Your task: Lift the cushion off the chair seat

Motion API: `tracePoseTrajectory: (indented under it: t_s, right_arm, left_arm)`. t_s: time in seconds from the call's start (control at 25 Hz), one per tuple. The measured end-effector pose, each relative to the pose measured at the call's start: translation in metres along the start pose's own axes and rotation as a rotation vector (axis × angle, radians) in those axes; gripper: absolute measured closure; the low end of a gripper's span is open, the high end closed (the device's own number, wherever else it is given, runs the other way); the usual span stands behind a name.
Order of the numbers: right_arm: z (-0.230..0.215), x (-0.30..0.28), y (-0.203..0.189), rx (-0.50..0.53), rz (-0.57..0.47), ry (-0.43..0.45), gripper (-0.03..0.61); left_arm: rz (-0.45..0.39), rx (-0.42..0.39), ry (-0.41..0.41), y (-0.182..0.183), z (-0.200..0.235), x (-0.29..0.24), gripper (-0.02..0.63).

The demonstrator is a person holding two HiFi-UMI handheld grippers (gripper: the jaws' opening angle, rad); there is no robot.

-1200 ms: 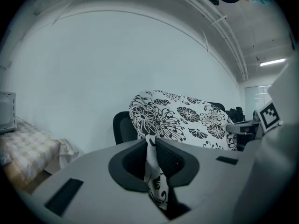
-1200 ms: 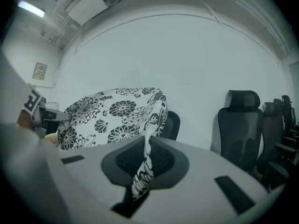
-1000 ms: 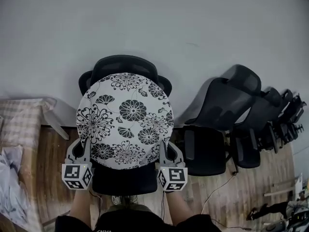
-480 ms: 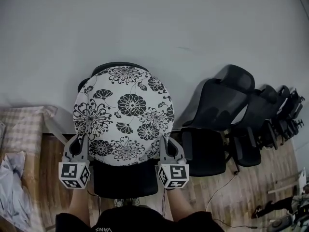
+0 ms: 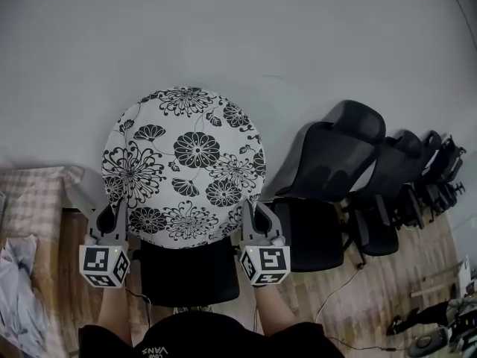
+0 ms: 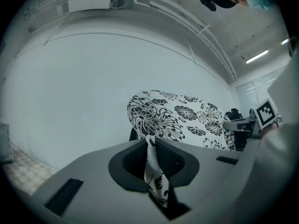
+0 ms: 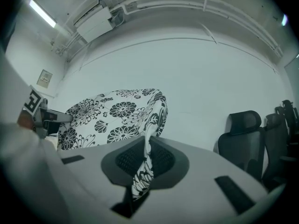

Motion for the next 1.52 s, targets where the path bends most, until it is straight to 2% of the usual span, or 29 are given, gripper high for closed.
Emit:
tracePoseTrajectory:
  t_s: [0.64, 1.52]
  right_arm:
    - [-0.004, -0.004, -0.004, 0.025, -0.063, 0.016, 0.548]
    - [-0.003, -0.002, -0.001, 0.031, -0.061, 0.023, 0.548]
  left_arm:
    - [-0.065, -0.006, -0.005, -0.012, -0.002, -0.002, 0.571]
    - [-0.082, 0.007, -0.013, -0.012, -0.001, -0.001, 0.571]
Point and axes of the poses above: the fingertips, and each gripper's own axes: x backward along the fingers, z to its left, y out of its top, the point moved 1 cm from there along x, backward along the fingers, and after that the axes turned 12 degrees about -z, right-handed, at the moved point
